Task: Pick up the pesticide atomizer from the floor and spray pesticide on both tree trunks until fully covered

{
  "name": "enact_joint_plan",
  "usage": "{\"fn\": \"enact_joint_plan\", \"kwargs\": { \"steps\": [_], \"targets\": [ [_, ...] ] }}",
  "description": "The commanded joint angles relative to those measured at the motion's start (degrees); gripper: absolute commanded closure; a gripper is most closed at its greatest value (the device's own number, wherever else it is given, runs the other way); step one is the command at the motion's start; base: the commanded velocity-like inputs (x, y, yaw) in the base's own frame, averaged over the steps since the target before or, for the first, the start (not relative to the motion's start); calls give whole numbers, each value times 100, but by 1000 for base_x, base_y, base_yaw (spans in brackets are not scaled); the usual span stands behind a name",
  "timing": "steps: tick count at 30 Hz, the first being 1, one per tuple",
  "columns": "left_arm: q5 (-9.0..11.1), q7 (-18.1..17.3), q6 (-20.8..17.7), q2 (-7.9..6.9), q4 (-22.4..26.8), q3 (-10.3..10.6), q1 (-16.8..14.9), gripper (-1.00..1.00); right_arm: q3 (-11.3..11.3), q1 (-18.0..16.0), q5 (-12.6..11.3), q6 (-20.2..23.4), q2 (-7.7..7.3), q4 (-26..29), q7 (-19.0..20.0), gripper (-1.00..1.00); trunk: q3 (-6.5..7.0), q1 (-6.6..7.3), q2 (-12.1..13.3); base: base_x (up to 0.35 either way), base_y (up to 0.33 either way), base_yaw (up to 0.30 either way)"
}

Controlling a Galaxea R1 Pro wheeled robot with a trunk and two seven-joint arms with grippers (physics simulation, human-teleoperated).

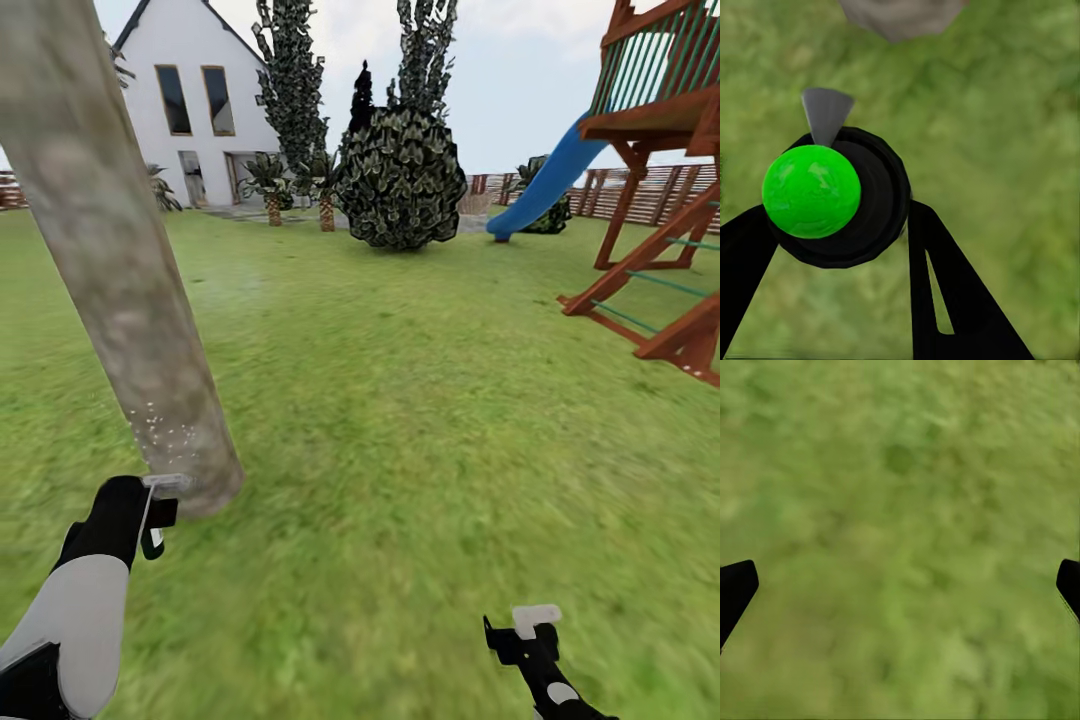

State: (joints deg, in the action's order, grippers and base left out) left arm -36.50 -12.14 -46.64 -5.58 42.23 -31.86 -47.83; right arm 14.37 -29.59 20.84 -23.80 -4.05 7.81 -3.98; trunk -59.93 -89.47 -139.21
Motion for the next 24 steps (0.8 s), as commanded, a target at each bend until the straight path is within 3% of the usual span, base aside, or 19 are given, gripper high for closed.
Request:
{"fn": "enact_joint_plan", "kwargs": {
  "steps": [1,8,9,11,13,19,24],
  "targets": [
    [-66,-53,-12,5,0,-15,-7,100,31,-3,61,-19,0,-7,-24,-100,-5,-1,-2,194,-220,278],
    [-58,-81,-22,36,37,-6,-63,100,31,-3,61,-19,0,-7,-24,-100,-5,-1,-2,68,-116,278],
    [-56,-101,-30,75,41,-5,-89,100,31,-3,61,-19,0,-7,-24,-100,-5,-1,-2,2,-4,278],
    [-59,-113,-65,321,54,174,-157,100,31,-3,61,-19,0,-7,-24,-100,-5,-1,-2,0,-1,278],
    [-57,-113,-94,376,57,277,-363,100,31,-3,61,-19,0,-7,-24,-100,-5,-1,-2,0,0,278],
    [-59,-104,-115,379,59,320,-697,100,31,-3,61,-19,0,-7,-24,-100,-5,-1,-2,0,0,254],
    [-59,-104,-167,420,224,318,-744,100,31,-3,61,-19,-6,-7,-31,-100,-5,-1,-2,119,-77,18]
  ]
}}
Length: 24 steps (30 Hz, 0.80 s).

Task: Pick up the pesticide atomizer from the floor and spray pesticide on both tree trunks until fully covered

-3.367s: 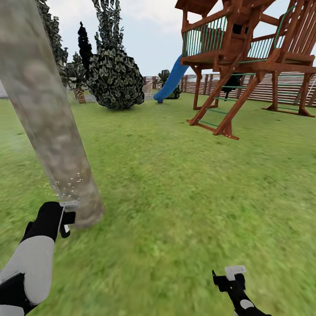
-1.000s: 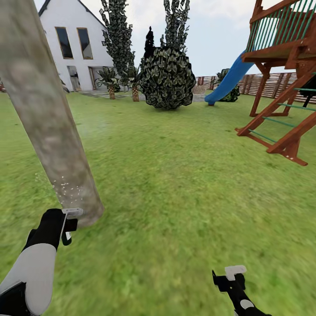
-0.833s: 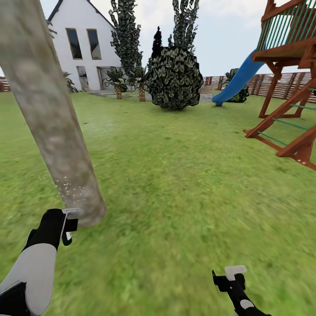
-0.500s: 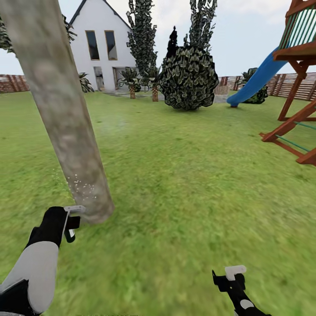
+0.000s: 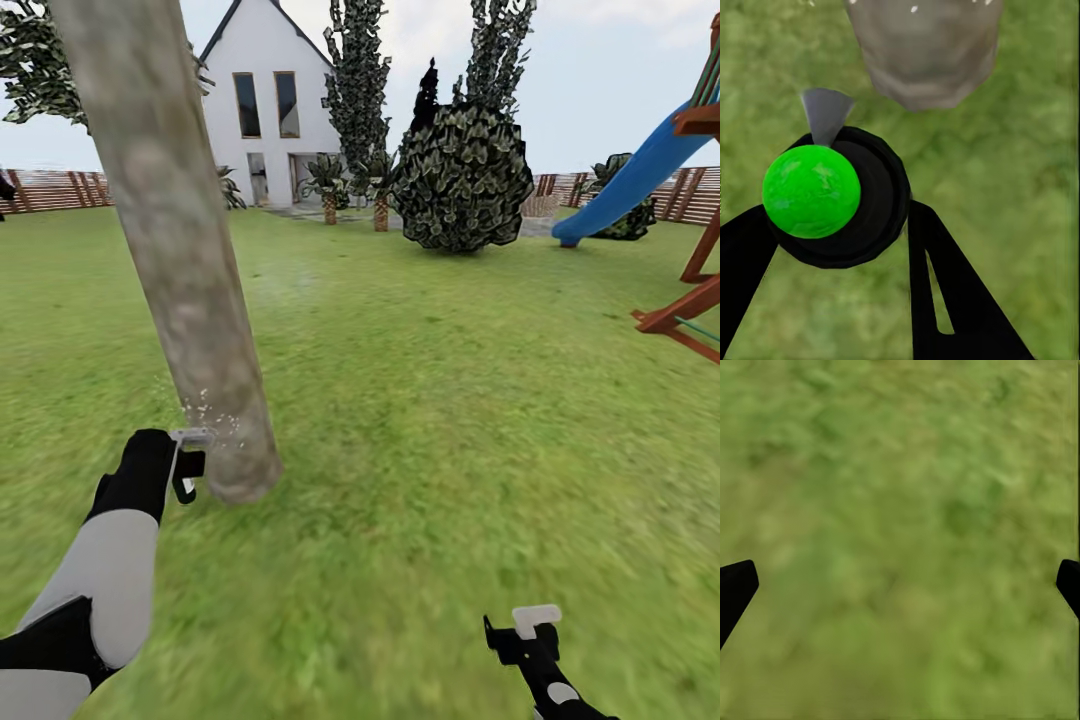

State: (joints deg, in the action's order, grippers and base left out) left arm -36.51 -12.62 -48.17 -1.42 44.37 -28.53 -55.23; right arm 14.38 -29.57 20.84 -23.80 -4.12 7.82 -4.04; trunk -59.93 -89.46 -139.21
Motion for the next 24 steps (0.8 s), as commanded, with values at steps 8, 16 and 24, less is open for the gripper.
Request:
{"fn": "enact_joint_plan", "kwargs": {
  "steps": [8,16,24],
  "targets": [
    [-58,-56,-17,10,63,14,1,100,30,-5,61,-19,7,-9,-26,-100,-6,-1,-2,200,-195,0],
    [-67,-56,-17,1,75,14,39,100,30,-5,61,-19,7,-9,-26,-100,-6,-1,-2,12,-271,58],
    [-59,-41,-9,-33,72,22,95,100,30,-5,61,-19,7,-9,-20,-100,-6,-1,-2,128,-257,270]
  ]
}}
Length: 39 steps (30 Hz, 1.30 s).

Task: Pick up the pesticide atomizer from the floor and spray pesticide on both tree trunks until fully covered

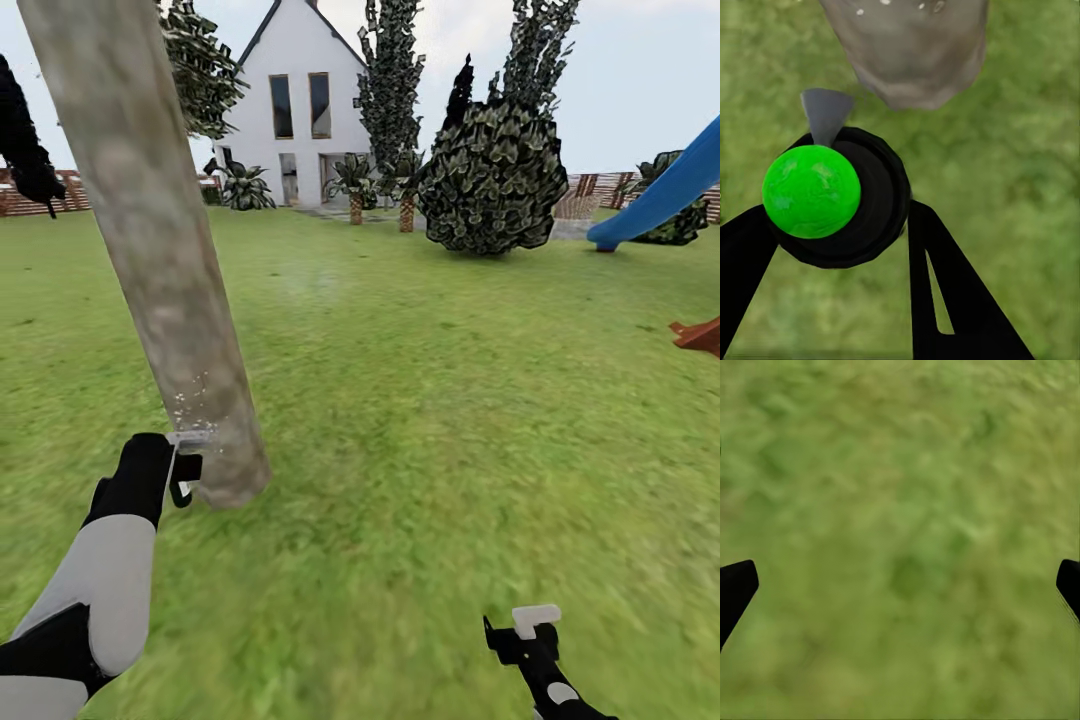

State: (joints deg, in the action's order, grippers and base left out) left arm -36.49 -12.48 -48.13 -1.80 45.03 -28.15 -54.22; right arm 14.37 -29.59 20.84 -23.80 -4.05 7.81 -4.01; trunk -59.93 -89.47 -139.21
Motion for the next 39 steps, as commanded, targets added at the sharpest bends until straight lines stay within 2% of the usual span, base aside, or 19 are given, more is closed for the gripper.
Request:
{"fn": "enact_joint_plan", "kwargs": {
  "steps": [1,6,9,13,17,21,31,39],
  "targets": [
    [-61,-52,-12,9,6,-20,-4,100,31,-3,61,-19,0,-7,-22,-100,-5,-1,-2,208,-223,166],
    [-53,-53,-19,48,6,-22,-70,100,31,-3,61,-19,0,-7,-24,-100,-5,-1,-2,232,-201,24],
    [-75,-46,-29,173,6,-18,-57,100,31,-3,61,-19,0,-7,-26,-100,-5,-1,-2,170,-223,1],
    [-70,-44,-23,182,4,-29,-2,100,31,-3,61,-19,0,-7,-24,-100,-5,-1,-2,13,-267,0],
    [-56,-44,-13,149,-1,-62,191,100,31,-3,61,-19,0,-7,-23,-100,-5,-1,-2,-77,-273,0],
    [-63,-41,-12,103,5,-68,241,100,31,-3,61,-19,0,-7,-23,-100,-5,-1,-2,-19,-273,22],
    [-87,-31,-4,-178,5,-77,269,100,31,-3,61,-19,0,-7,-28,-100,-5,-1,-2,125,-239,258],
    [-61,-27,-3,-119,-45,-21,271,100,31,-3,61,-19,0,-7,-24,-100,-5,-1,-2,258,-179,57]
  ]
}}
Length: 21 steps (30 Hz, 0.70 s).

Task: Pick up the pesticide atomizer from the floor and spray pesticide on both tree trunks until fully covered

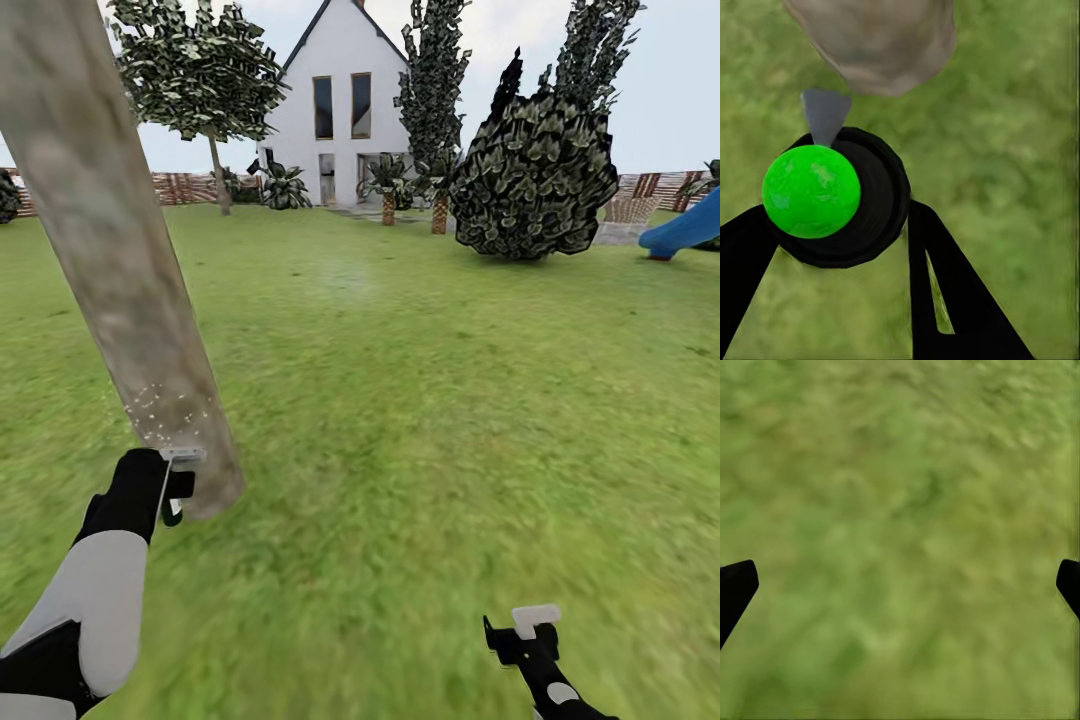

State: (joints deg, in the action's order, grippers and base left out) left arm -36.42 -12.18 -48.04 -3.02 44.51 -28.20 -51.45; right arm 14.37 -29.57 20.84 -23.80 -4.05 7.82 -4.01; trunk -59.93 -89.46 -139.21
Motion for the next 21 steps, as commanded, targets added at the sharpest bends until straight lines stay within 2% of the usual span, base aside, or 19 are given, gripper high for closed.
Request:
{"fn": "enact_joint_plan", "kwargs": {
  "steps": [1,7,11,17,21],
  "targets": [
    [-67,-56,-13,12,6,-17,-5,100,31,-5,61,-19,1,-9,-23,-100,-5,-2,-2,262,-174,1],
    [-89,-56,-13,-21,-6,-55,-5,100,31,-5,61,-19,1,-9,-24,-100,-5,-2,-2,156,-229,138],
    [-98,-49,-5,-73,23,-87,196,100,31,-5,61,-19,1,-9,-23,-100,-5,-2,-2,8,-263,274],
    [-117,-48,19,-45,47,-49,282,100,31,-5,61,-19,1,-9,-21,-100,-5,-2,-2,33,-54,274],
    [-125,-47,22,-24,49,-23,286,100,31,-5,61,-19,1,-9,-21,-100,-5,-2,-2,210,-181,39]
  ]
}}
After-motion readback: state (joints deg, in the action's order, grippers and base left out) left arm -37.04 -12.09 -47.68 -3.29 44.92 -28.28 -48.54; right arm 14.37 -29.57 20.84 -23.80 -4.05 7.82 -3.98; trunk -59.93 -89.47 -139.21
